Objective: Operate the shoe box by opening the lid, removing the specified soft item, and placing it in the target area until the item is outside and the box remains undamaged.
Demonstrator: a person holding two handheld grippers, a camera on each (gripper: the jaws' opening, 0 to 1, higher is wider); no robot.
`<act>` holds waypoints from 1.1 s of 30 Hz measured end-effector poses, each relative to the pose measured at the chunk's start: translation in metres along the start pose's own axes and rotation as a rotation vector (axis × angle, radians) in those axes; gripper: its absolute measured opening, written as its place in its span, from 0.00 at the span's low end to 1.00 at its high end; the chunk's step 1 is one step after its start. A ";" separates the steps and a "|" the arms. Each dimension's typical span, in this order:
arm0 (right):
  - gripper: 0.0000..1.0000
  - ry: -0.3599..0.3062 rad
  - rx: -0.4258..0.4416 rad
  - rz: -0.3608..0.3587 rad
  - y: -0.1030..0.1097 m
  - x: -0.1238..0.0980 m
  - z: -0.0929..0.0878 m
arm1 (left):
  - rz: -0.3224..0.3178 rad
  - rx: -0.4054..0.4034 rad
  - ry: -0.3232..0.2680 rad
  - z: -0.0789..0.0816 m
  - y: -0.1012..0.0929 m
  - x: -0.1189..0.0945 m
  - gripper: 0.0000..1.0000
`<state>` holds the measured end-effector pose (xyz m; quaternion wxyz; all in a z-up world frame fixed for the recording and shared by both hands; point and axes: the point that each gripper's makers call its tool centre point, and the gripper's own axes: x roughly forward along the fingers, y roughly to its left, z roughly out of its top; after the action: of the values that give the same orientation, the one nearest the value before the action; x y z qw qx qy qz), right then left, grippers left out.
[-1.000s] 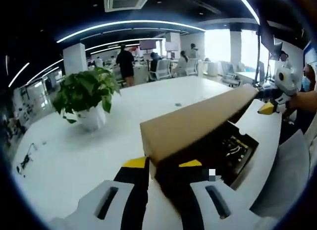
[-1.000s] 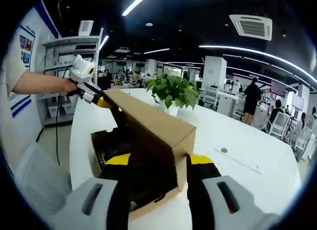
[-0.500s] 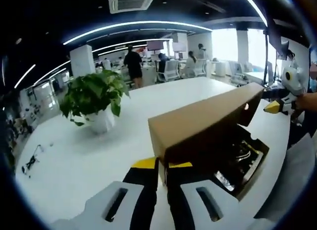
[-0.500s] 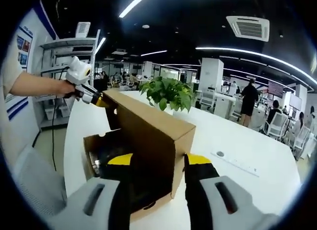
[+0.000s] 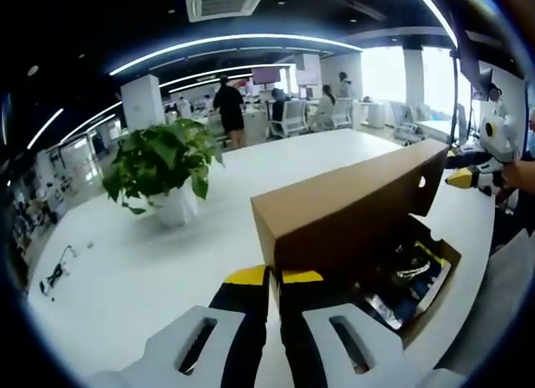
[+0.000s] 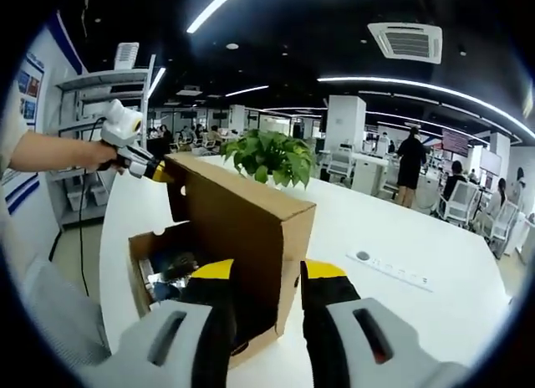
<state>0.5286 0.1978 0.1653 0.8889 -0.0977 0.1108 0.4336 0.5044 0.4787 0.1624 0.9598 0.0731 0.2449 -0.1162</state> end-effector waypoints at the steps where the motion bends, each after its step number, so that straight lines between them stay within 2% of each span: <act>1: 0.26 0.006 0.002 -0.007 -0.002 0.000 -0.003 | -0.001 -0.002 -0.001 0.000 0.001 0.001 0.00; 10: 0.23 0.061 0.010 -0.045 -0.010 0.001 -0.027 | -0.005 -0.006 -0.001 0.003 0.004 0.005 0.00; 22: 0.15 0.126 0.004 -0.071 -0.016 0.009 -0.057 | -0.013 -0.010 0.000 0.007 0.008 0.013 0.00; 33: 0.10 0.156 -0.016 -0.080 -0.017 0.022 -0.068 | -0.022 -0.002 0.010 0.011 0.011 0.020 0.00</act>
<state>0.5476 0.1861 0.0954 0.8934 -0.1426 0.1725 0.3895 0.5289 0.4830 0.1633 0.9573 0.0700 0.2505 -0.1261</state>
